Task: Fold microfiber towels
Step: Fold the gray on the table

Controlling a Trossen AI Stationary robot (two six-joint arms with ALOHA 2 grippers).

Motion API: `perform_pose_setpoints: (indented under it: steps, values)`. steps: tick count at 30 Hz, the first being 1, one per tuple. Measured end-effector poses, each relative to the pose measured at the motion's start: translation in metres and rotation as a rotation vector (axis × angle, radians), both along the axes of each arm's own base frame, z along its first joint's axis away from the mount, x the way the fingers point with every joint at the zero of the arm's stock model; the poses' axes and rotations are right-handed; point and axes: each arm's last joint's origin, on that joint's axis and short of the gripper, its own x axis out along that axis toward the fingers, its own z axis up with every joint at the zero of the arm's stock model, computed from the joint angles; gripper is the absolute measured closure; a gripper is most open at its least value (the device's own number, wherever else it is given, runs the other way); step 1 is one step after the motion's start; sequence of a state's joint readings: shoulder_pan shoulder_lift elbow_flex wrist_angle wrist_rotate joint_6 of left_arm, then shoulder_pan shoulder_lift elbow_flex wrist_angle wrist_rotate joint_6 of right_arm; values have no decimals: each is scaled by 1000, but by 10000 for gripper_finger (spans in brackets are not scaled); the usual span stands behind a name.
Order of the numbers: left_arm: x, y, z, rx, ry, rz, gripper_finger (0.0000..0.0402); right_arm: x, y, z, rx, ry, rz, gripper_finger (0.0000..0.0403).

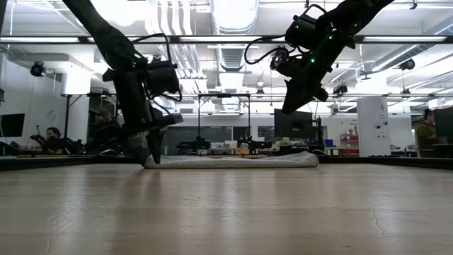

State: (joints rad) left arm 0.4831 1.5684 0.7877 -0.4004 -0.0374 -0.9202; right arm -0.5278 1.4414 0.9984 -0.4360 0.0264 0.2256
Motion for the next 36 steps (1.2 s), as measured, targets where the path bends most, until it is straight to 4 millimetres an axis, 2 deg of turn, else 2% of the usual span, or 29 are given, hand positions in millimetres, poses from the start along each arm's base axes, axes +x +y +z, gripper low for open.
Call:
perform_pose_setpoints:
  steps: [15, 23, 28, 36]
  values:
    - [1, -9, -3, -28, 24, -120, 252, 8, 18, -2, -2, 23, 81, 335]
    - [3, -9, -1, -4, 30, -111, 252, 8, 15, -8, -12, 37, 35, 335]
    - [10, -4, 10, 39, 14, -142, 252, 14, 11, -25, -1, 100, 23, 335]
    - [24, 4, 43, 156, 3, -202, 252, 27, 4, -62, 49, 196, 26, 335]
